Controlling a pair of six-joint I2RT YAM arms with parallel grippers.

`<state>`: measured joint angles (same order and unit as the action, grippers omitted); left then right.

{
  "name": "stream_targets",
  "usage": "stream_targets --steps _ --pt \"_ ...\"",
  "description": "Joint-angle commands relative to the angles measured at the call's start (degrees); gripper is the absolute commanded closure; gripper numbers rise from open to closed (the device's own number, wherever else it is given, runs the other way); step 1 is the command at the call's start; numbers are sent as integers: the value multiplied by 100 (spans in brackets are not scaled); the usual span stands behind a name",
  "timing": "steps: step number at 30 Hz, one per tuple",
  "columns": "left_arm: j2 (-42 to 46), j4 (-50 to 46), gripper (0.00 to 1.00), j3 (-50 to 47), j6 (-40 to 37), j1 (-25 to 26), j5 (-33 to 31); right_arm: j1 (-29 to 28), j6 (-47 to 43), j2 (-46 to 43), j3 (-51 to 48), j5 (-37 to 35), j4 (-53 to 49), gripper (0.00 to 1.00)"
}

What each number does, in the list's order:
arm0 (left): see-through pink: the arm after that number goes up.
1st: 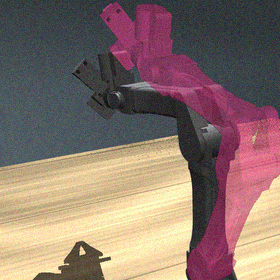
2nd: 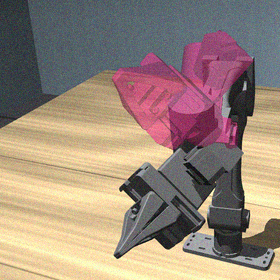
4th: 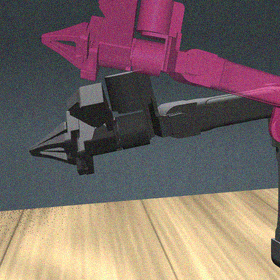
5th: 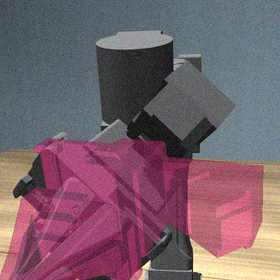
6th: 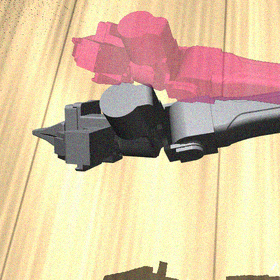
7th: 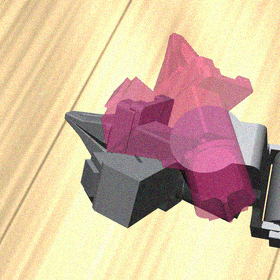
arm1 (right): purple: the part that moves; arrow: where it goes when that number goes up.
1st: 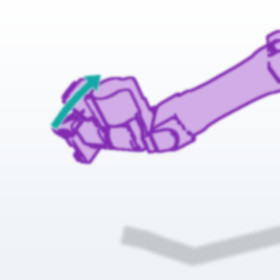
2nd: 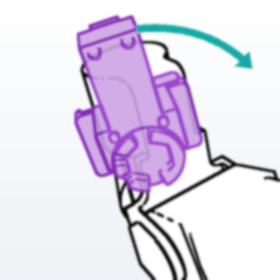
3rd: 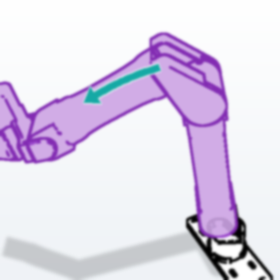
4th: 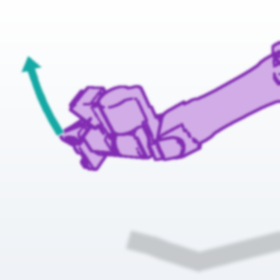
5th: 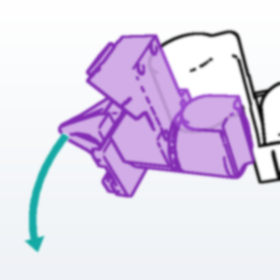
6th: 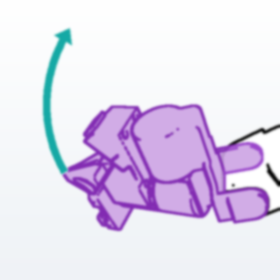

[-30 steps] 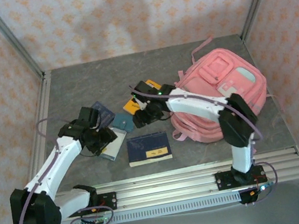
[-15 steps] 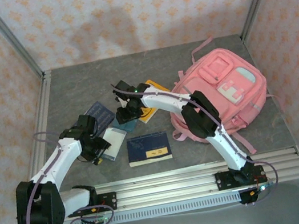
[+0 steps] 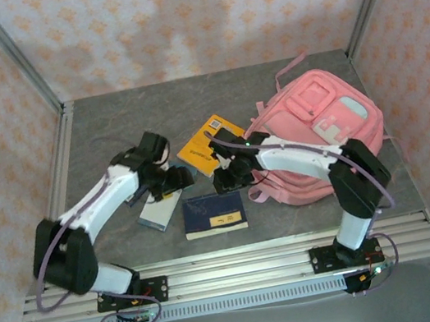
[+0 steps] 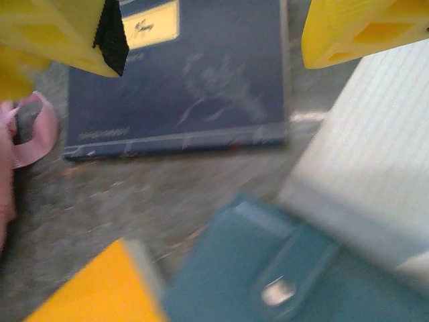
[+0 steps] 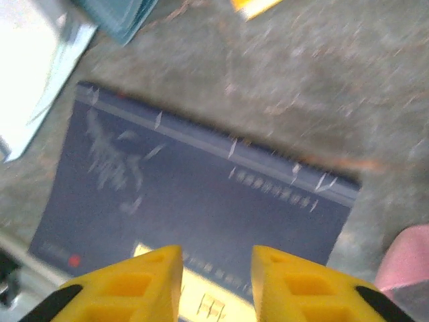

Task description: Pack books, pencil case, and school supplies into a backpack

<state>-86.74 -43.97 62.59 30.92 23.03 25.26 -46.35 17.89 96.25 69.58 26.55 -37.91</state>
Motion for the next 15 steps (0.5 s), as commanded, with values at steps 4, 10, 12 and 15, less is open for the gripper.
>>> stream_targets --steps 4,10,12,15 --pt "-1477 -111 28 1208 -1118 427 301 -689 -328 -640 -946 1087 484 86" --pt "-2172 -83 29 1493 -1123 586 352 -976 96 -527 -1695 673 1216 97" --pt "-2242 -124 29 1472 -1124 607 278 -998 267 -383 -1842 176 1367 98" --pt "-2425 -209 29 1406 -1132 624 110 -983 373 -180 -1813 -793 1317 100"
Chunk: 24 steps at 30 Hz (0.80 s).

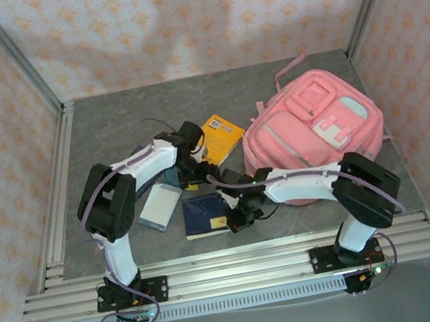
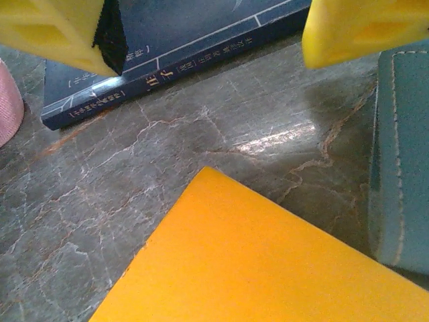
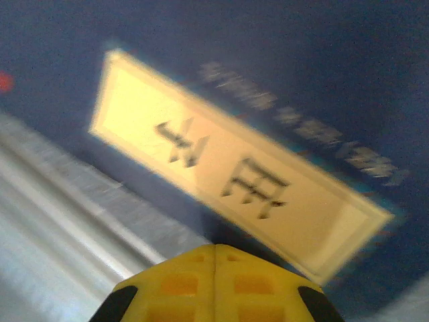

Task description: Pack books, pencil case, and school supplies into a backpack

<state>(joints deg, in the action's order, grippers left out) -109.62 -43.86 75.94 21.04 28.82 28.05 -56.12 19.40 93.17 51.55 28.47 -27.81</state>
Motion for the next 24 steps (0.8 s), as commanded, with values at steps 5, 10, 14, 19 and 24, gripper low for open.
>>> stream_targets --steps 5,10,14,19,24 --pt "-196 -359 29 -125 -178 54 -280 341 214 417 312 -1845 44 100" --pt "-26 -429 29 -398 -83 57 -178 778 -25 805 848 -2201 -208 100" --pt "360 -227 29 -742 281 57 217 1182 -132 1286 1341 -2452 -367 100" --pt "635 88 29 -1112 690 58 175 1414 -281 1164 1581 -1734 -277 100" --pt "694 246 29 -1198 758 45 11 1411 -113 284 1252 -1005 -461 96"
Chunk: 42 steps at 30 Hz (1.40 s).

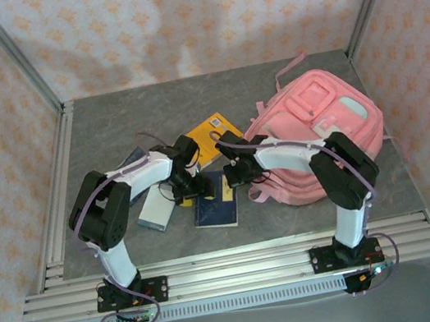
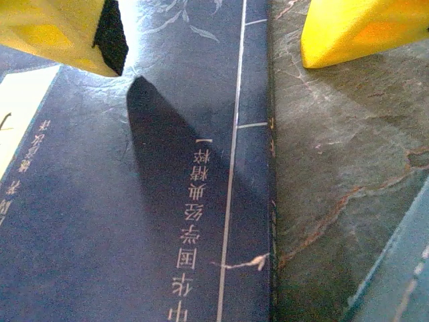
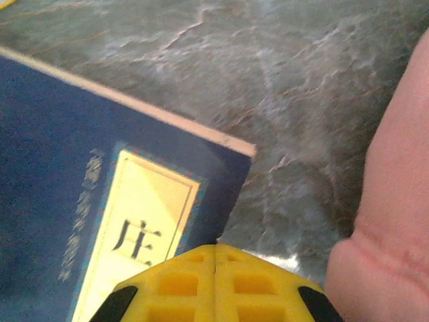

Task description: Pack books, pencil case, and school supplies into a backpack

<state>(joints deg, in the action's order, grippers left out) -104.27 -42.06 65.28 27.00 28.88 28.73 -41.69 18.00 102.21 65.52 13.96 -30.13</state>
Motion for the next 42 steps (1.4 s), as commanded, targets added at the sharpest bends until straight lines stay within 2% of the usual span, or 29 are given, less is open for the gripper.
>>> stream_targets --steps 1,5,9,11,13,16,20,24,28,32,42 --pt "168 140 29 -146 173 24 -24 -32 73 -781 -244 698 -230 93" --pt "89 397 29 -169 214 21 123 -36 365 -788 -443 1416 -280 82" --pt "-91 478 29 -112 198 19 220 -41 607 -507 -583 1283 -158 74" --pt "-144 480 29 -112 168 15 229 -40 683 -266 -545 1145 -172 73" --pt "-164 486 29 -126 143 16 238 -41 736 -43 -514 975 -173 74" --pt "-160 606 29 -180 169 13 406 -48 798 264 -516 1138 68 77" --pt "-73 1089 29 -298 327 17 1051 -74 805 687 -434 1291 113 87" --pt "139 1611 30 -407 579 16 1650 -75 839 733 -636 1326 319 92" --pt "505 2048 40 -574 714 16 2178 -76 813 754 -766 1426 424 94" --pt "877 2159 50 -751 768 -47 2275 -59 797 642 -859 1400 455 95" --pt "1604 3150 64 -1456 1417 -318 2662 -41 661 467 -876 1396 342 95"
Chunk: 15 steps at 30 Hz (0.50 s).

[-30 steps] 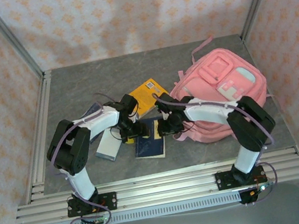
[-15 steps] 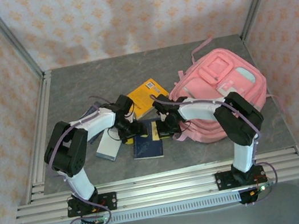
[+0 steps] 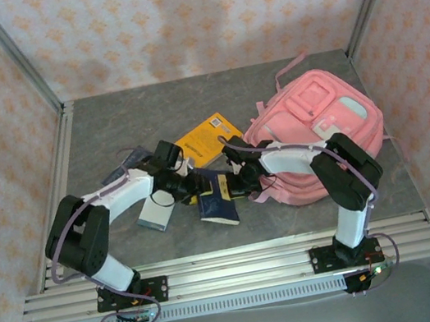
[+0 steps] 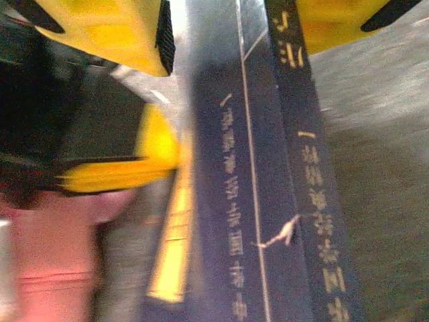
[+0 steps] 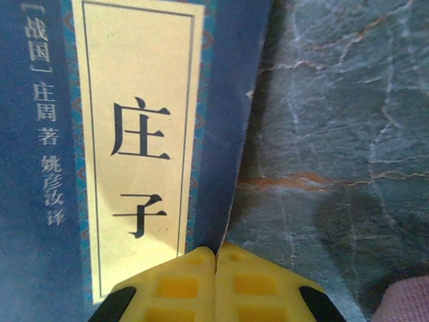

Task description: Pack books, pencil case, and school supplies into a backpack

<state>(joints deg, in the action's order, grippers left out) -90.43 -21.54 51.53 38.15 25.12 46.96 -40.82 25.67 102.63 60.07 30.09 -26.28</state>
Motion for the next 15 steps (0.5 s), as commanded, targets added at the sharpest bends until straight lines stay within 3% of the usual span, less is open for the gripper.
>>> stream_targets --steps 1,9,15 --pt "258 1165 65 -119 344 56 833 -128 -136 425 -317 -213 -61 95" --pt "126 1249 67 -239 404 19 633 -126 -209 412 -314 -169 -110 95" --pt "-198 618 57 24 -7 18 315 -115 -274 382 -262 -195 -191 95"
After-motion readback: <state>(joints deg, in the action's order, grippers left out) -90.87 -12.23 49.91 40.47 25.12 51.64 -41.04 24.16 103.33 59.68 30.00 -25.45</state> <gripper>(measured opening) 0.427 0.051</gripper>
